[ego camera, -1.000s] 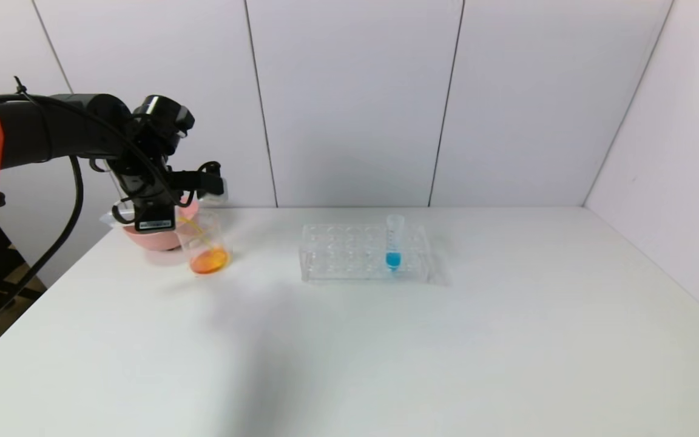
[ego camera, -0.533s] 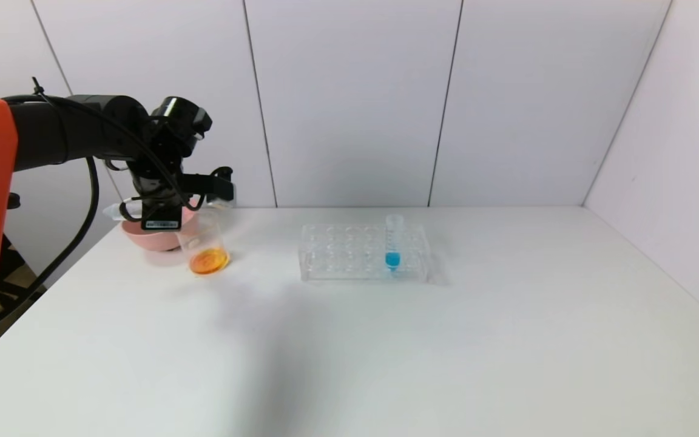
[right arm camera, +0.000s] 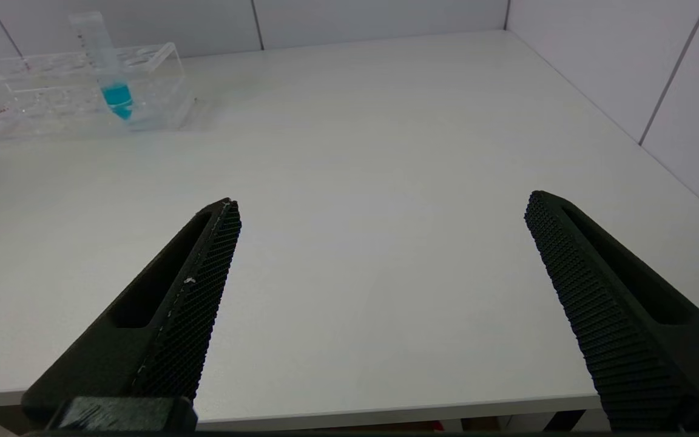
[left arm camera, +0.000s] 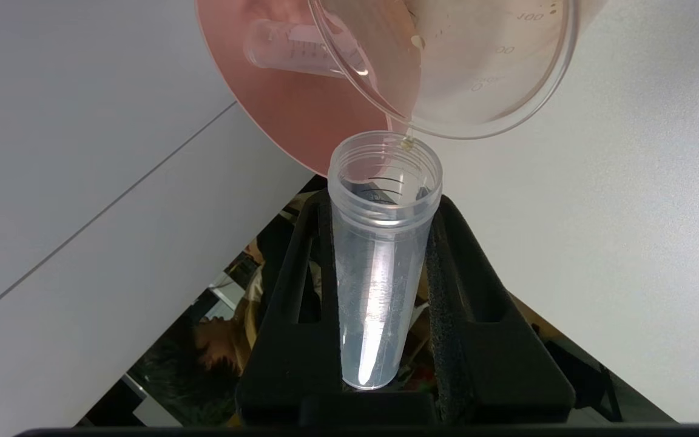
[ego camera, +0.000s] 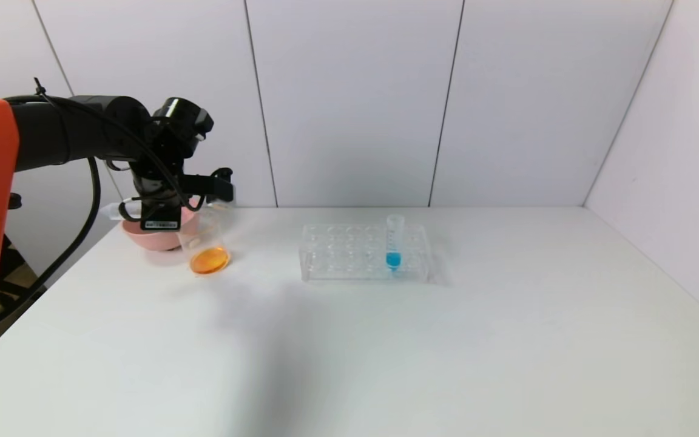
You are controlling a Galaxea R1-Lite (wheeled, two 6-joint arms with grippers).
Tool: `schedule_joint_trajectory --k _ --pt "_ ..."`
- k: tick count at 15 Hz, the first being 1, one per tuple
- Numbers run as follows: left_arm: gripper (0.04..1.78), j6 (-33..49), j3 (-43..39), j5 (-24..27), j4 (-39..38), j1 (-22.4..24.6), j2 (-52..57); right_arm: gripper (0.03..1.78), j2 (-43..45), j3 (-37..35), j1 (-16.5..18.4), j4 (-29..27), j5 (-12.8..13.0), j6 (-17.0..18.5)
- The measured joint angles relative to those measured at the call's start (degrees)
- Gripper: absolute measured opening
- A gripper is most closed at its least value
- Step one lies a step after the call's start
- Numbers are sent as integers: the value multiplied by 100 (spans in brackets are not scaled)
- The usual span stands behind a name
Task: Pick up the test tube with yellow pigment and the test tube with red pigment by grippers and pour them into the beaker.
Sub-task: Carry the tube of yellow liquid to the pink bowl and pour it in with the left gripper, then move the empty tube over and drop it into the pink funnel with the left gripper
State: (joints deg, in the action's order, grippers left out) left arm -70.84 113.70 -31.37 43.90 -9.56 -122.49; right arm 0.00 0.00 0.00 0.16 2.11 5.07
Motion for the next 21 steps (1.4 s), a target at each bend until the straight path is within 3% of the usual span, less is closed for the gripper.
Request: schedule_joint_trajectory --k 4,9,11,13,15,19,21 --pt "43 157 -45 340 -35 44 122 171 0 0 0 0 0 0" --pt "43 905 20 2253 -733 512 364 171 0 0 0 0 0 -1" --pt "43 1731 5 3172 -1515 669 375 171 0 0 0 -2 -2 0" --pt "43 2964 -26 3762 -2414 733 341 171 0 0 0 -2 0 0" --pt "43 4317 -61 3594 -3376 766 273 171 0 0 0 0 0 0" --pt "43 6500 -458 1988 -5318 769 238 171 0 0 0 0 0 0" --pt "43 7146 -1100 1541 -6026 785 417 171 0 0 0 0 0 0"
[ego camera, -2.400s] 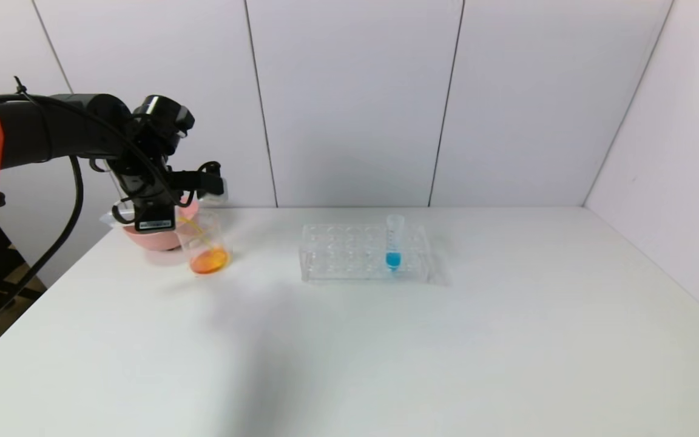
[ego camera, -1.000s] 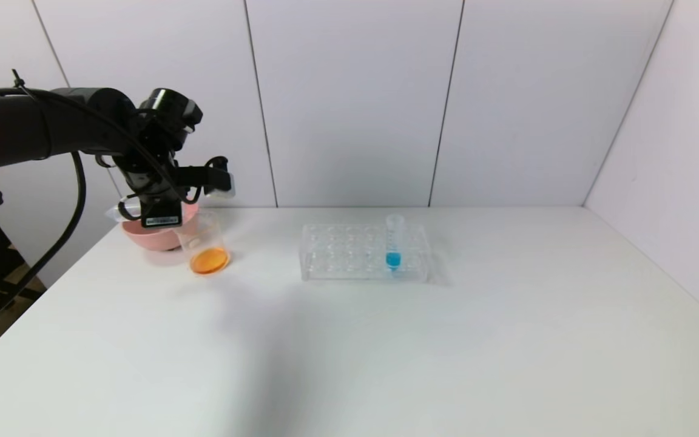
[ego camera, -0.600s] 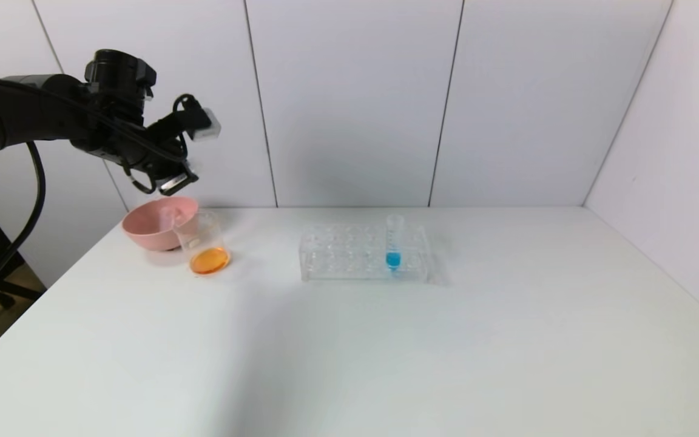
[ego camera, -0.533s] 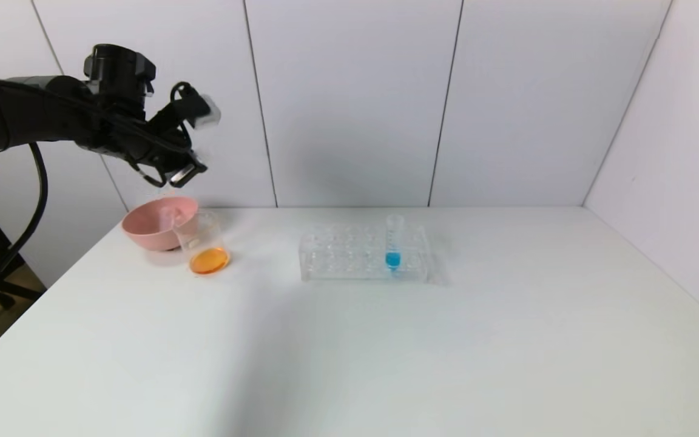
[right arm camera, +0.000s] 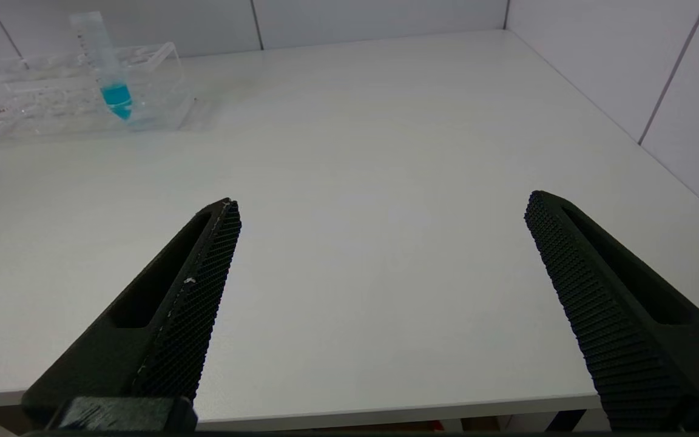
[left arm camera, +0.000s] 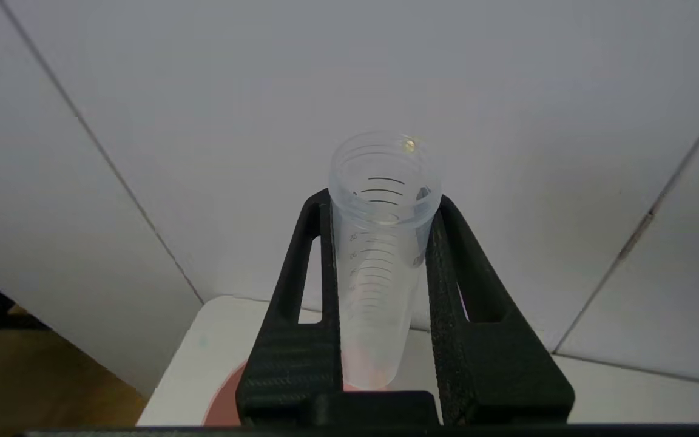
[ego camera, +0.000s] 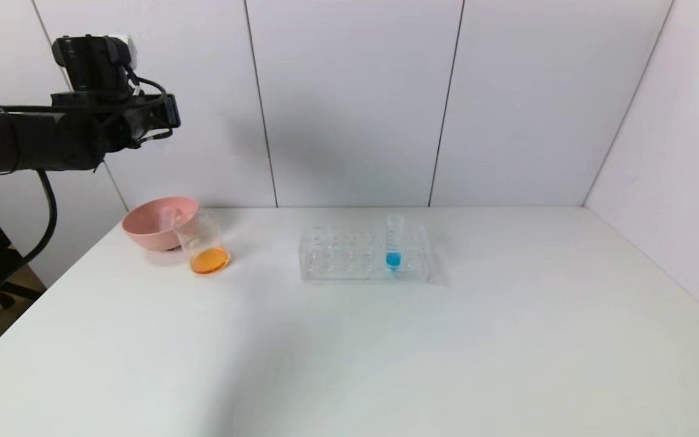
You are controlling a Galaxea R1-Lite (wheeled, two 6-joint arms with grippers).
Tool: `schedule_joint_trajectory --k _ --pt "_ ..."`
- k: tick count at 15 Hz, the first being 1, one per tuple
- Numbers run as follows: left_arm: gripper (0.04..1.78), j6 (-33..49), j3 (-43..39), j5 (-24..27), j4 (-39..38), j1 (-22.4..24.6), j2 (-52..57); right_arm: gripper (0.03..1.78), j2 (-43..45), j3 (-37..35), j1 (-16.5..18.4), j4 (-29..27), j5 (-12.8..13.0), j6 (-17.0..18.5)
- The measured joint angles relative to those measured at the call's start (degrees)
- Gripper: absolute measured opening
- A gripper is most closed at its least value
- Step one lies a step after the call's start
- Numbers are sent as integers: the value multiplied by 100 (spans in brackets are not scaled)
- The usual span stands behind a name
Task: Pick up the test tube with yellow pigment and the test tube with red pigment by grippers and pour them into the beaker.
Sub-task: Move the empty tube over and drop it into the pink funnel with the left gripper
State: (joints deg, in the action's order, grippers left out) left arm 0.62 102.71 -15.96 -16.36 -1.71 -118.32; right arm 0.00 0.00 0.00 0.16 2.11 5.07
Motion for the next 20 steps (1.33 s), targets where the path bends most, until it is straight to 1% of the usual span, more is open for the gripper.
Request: schedule_joint_trajectory --k 2,6,8,12,14,17,18,20 --pt "43 210 -992 -71 -480 13 377 171 0 0 0 0 0 0" --pt "43 284 -3195 -35 -1616 48 1353 171 0 0 0 0 -2 0" --pt "43 296 -4234 166 -2110 56 1915 171 0 0 0 0 0 0" --pt "43 329 -5984 775 -2636 130 2914 171 0 0 0 0 0 0" --pt "43 343 -6729 998 -2939 217 3285 171 0 0 0 0 0 0" --pt "43 480 -7507 1075 -3545 291 3558 171 0 0 0 0 0 0" --pt "43 505 -7617 1081 -3691 341 3569 171 0 0 0 0 0 0" --pt "43 511 -7652 1153 -3747 501 3461 171 0 0 0 0 0 0"
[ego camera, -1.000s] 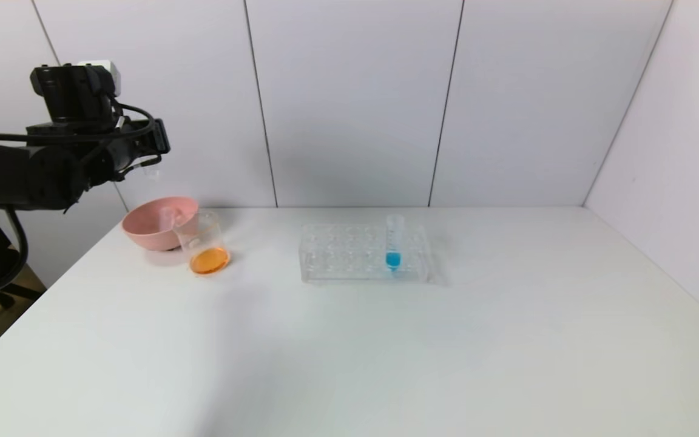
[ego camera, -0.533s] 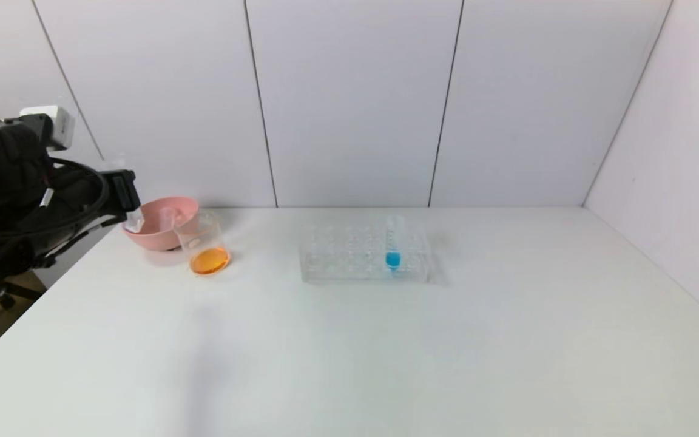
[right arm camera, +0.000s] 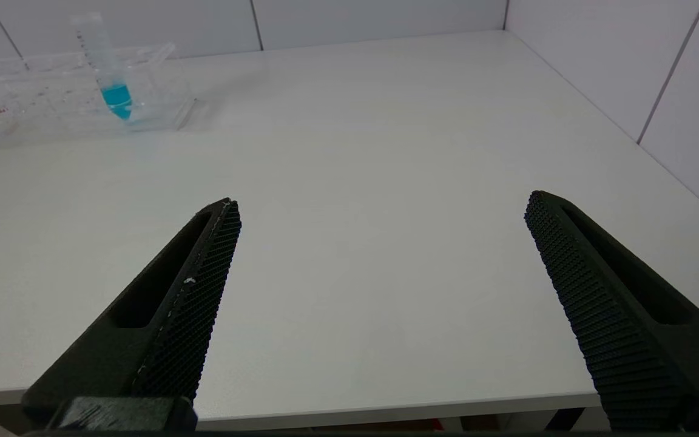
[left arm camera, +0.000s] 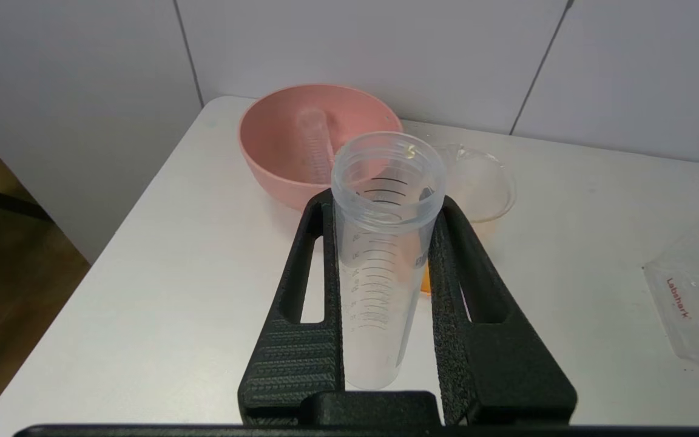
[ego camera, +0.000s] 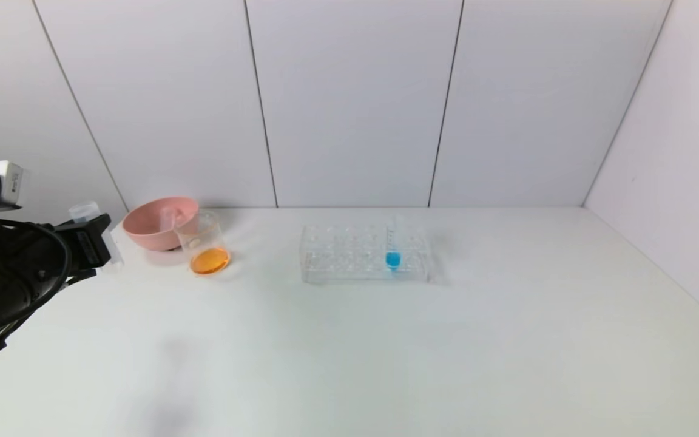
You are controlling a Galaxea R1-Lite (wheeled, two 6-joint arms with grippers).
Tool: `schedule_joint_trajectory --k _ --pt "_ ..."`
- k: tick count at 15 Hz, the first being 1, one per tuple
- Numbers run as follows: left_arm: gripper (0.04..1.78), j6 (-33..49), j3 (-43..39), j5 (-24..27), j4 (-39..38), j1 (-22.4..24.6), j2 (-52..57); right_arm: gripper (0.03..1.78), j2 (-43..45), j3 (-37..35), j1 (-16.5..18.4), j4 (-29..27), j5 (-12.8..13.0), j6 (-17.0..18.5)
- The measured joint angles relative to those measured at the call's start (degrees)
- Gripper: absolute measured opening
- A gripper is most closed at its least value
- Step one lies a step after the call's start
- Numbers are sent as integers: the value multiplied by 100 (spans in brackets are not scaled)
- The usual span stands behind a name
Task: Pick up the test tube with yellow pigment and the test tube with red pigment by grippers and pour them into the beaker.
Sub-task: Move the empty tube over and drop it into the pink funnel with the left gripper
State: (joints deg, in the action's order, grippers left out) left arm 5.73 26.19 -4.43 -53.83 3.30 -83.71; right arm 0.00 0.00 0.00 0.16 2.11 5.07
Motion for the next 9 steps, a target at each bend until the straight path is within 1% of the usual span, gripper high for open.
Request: schedule_joint_trajectory --k 2,5,7,8,9 --pt "43 2 126 145 -171 243 -311 171 0 0 0 0 0 0" --pt "43 -30 492 324 -875 575 -1185 171 0 0 0 0 0 -1" --pt "43 -96 1011 394 -1509 695 -1869 171 0 0 0 0 0 0" --pt "43 -152 1351 422 -1699 722 -2149 171 0 0 0 0 1 0" --pt "43 -207 1725 450 -1709 733 -2409 171 0 0 0 0 0 0"
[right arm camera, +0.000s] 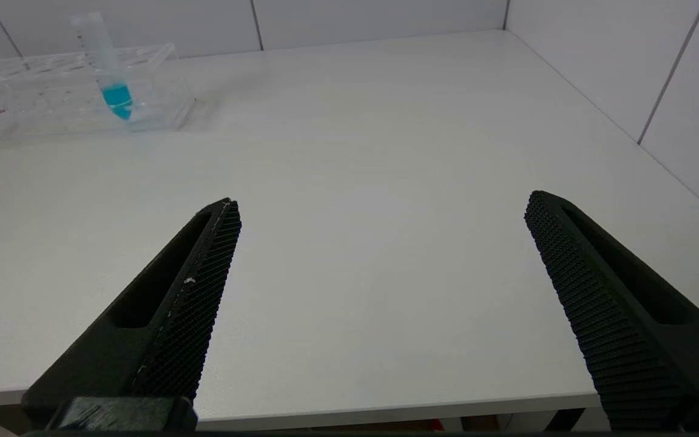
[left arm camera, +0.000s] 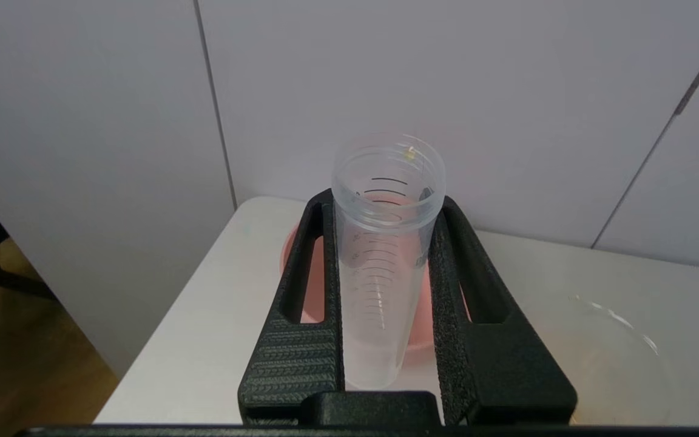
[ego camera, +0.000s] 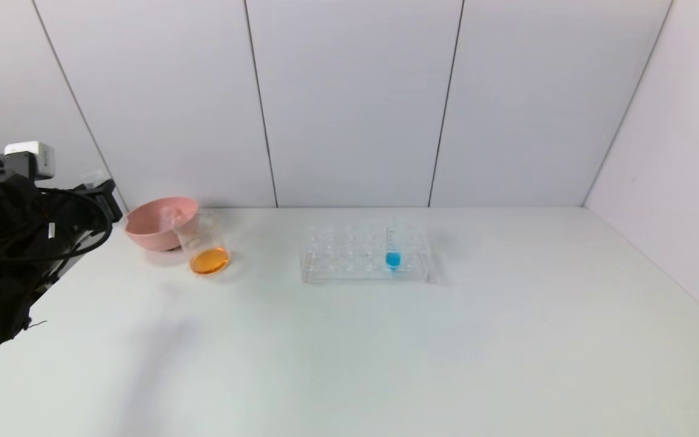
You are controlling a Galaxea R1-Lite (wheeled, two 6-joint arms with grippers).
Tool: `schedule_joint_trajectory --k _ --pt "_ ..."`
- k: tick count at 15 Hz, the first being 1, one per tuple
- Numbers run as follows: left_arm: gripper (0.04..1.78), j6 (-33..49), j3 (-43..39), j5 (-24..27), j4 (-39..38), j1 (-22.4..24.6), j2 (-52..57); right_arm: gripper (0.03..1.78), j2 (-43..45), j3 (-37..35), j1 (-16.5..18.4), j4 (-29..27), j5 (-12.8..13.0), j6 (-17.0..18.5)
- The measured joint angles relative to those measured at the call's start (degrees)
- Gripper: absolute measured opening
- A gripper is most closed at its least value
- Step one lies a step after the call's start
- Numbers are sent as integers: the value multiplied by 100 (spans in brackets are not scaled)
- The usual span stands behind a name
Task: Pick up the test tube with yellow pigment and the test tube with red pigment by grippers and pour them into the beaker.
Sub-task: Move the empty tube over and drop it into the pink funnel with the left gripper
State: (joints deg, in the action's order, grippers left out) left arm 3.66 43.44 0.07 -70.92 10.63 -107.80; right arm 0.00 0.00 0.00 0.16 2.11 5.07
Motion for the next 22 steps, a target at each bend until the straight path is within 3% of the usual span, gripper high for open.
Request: schedule_joint_trajectory --k 5,9,18,22 --pt "43 -50 1596 6 875 -110 -874 171 0 0 0 -2 0 0" --pt "43 -28 2308 -21 1475 -215 -1370 171 0 0 0 0 0 2" --pt "43 -5 3082 -32 1509 -424 -2068 171 0 0 0 0 0 0" --pt "66 -20 3178 -56 1490 -485 -2180 171 0 0 0 0 0 0"
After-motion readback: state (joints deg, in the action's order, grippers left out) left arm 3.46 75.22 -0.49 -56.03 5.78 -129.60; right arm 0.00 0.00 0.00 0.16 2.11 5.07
